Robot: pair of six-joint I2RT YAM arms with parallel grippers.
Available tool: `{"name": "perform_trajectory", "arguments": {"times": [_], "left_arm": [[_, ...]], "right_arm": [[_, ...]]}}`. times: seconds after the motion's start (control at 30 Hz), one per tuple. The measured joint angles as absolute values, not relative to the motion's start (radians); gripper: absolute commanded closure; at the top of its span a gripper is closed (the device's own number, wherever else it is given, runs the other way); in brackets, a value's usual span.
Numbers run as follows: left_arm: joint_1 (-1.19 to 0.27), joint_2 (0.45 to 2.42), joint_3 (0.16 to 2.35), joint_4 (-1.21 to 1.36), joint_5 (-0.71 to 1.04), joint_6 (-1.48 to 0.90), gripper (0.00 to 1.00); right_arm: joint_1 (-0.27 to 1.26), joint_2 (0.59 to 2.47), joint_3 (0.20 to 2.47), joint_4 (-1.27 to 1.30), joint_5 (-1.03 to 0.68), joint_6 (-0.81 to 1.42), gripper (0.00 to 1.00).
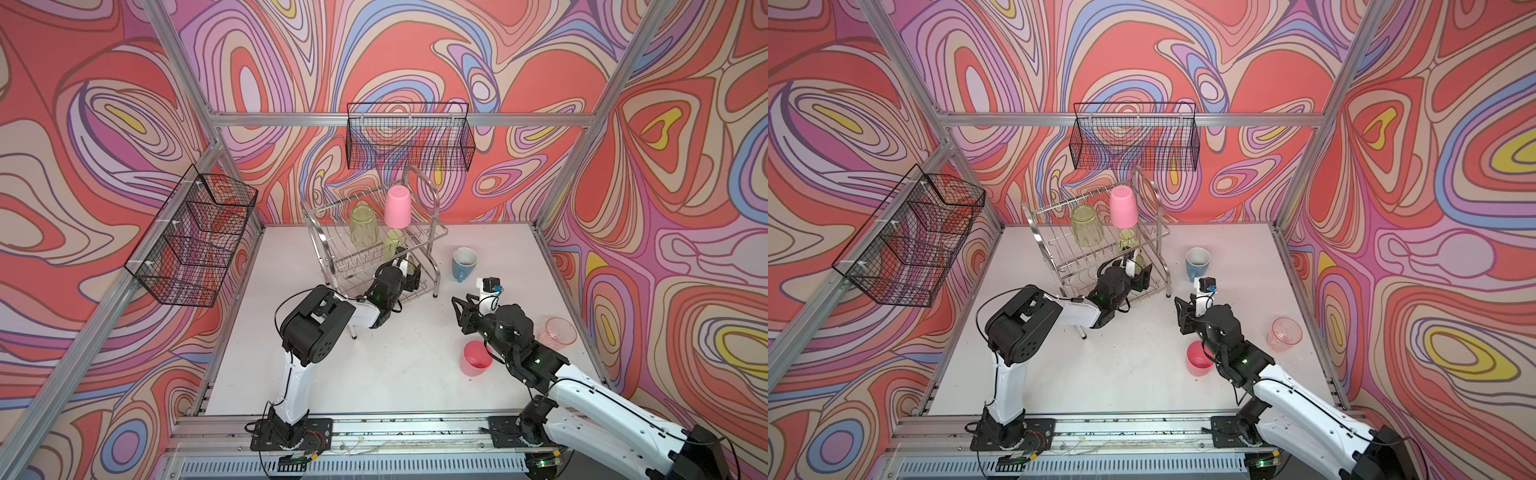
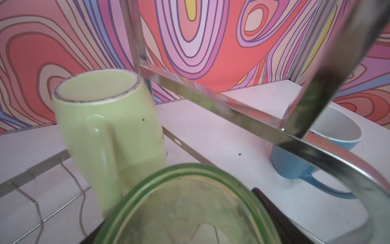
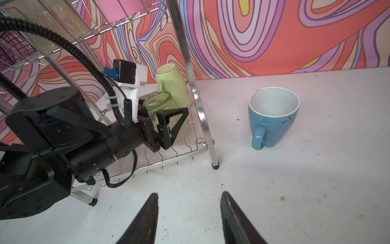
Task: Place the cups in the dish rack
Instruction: 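Lower the green glass with the left gripper onto the rack beside the green mug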
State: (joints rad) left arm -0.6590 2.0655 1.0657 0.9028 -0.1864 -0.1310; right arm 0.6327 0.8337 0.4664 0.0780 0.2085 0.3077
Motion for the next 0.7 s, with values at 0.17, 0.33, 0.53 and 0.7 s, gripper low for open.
{"name": "perform_trajectory", "arguments": {"times": [0.17,0.33,0.53,0.7], "left_arm": [[-0.659,2.075,1.066,0.921,-0.185,-0.132,0.18],[-0.659,2.077,1.066,0.929,-0.181,-0.132,0.14],[-0.659,2.077,1.066,0.932,-0.162,-0.131,0.08],[-0.659,2.077,1.063,0.933,-0.156,-0.126,0.03]], "right_arm": [[0.633,0.835,0.462,0.084,0.205,0.301,0.51],[0.633,0.85,0.458,0.097,0.202,0.296,0.51],[0.633,0.86,0.458,0.113,0.2,0.293,0.5],[0.633,0.86,0.458,0.118,0.2,0.292,0.5]]}}
